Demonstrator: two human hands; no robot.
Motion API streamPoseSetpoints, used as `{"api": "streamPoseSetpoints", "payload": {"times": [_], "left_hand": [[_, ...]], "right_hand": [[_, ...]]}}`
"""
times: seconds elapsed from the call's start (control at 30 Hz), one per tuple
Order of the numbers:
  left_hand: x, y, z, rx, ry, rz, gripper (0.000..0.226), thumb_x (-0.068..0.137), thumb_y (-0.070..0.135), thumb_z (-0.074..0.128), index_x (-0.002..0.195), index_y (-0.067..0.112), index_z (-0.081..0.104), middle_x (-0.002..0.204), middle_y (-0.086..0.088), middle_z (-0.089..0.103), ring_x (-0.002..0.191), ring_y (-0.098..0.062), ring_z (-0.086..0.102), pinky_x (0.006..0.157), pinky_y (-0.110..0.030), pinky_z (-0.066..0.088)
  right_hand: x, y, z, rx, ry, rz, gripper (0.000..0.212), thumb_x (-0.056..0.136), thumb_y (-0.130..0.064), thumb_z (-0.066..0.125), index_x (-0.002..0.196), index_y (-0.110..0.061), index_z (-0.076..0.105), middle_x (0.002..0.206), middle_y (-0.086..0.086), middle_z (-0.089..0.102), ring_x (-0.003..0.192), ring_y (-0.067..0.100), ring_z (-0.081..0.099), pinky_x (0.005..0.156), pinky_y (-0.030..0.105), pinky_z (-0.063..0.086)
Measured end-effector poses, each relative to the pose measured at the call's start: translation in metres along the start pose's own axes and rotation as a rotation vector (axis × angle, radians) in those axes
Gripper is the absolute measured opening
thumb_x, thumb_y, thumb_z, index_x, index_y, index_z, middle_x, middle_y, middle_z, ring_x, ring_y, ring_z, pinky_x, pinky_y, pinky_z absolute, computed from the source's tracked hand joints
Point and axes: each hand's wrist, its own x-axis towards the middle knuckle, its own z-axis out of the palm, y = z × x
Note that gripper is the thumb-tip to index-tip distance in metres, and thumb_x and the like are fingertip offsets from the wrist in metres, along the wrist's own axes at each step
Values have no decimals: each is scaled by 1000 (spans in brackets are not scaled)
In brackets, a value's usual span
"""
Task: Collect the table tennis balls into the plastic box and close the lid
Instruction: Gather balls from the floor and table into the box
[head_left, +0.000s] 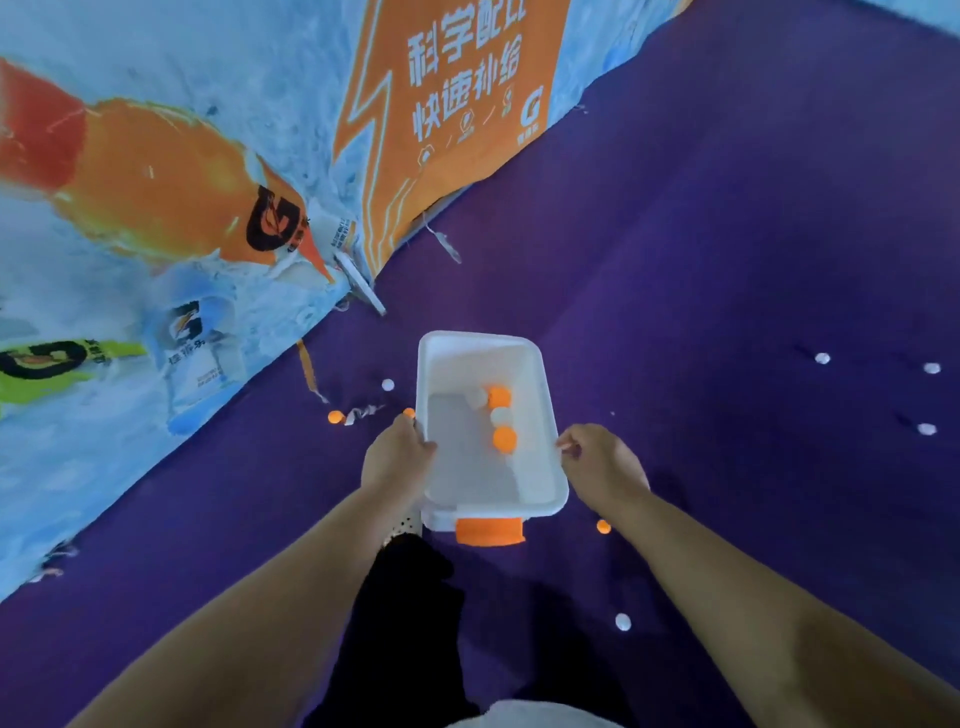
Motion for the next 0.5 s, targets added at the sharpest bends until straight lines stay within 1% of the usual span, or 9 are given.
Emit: {"api": "streamPoseSetpoints", "payload": {"times": [0.03,0.1,0.17,0.2,0.27,0.37,0.43,0.47,0.5], "left_hand": [[22,2,-7,7,-14,16,11,86,10,47,96,4,47,107,-16,61,95,-35,60,69,-35,39],[62,4,-14,64,-40,48,13,88,12,48,99,5,48,93,-10,59,92,-33,60,70,-35,42],[101,2,-12,89,-78,60,9,87,12,47,93,5,48,77,-4,54,79,-30,56,63,-37,41],[119,0,-9,86,-93,54,8,86,11,47,89,4,47,74,-6,54,73,-29,54,59,-37,38],[155,-7,4,86,-94,52,11,83,12,47,89,3,48,77,-13,60,72,-32,56,54,-35,34],[209,-26,40,90,-92,60,13,82,14,48,91,4,49,79,-14,62,70,-32,57,54,-34,33],[247,-45,75,81,-83,44,11,82,14,48,90,7,49,77,-12,61,66,-27,53,53,-34,33],[265,-57,95,72,-81,28,9,82,15,47,89,9,48,75,-9,60,65,-26,53,53,-34,32],[282,-68,115,59,-77,10,6,83,15,46,87,11,48,72,-6,58,64,-24,52,52,-33,32]], "right_hand": [[14,-9,4,-2,-1,33,22,91,-18,48,108,-21,61,107,-4,64,81,17,57,53,22,39],[43,-23,14,-17,-26,94,27,91,-18,48,116,-22,57,112,-3,62,85,17,58,57,23,40],[71,-30,27,-29,-73,152,35,92,-17,46,127,-22,50,116,-2,61,87,18,55,60,25,39],[85,-30,35,-31,-95,170,38,93,-19,45,131,-21,46,116,-1,61,86,18,55,58,25,38],[114,-28,53,-22,-124,193,40,94,-23,43,134,-20,41,108,-1,61,85,19,57,56,25,38],[162,-18,94,-5,-142,229,34,95,-29,43,127,-20,41,97,-2,60,80,18,58,53,25,39],[201,-7,131,54,-143,281,28,92,-29,44,118,-19,43,100,0,61,82,22,58,61,29,44],[220,0,153,93,-146,317,26,91,-29,45,114,-18,44,101,1,61,82,24,56,61,29,43],[239,8,175,127,-151,355,23,90,-28,46,111,-17,45,99,1,59,80,24,54,57,28,39]]}}
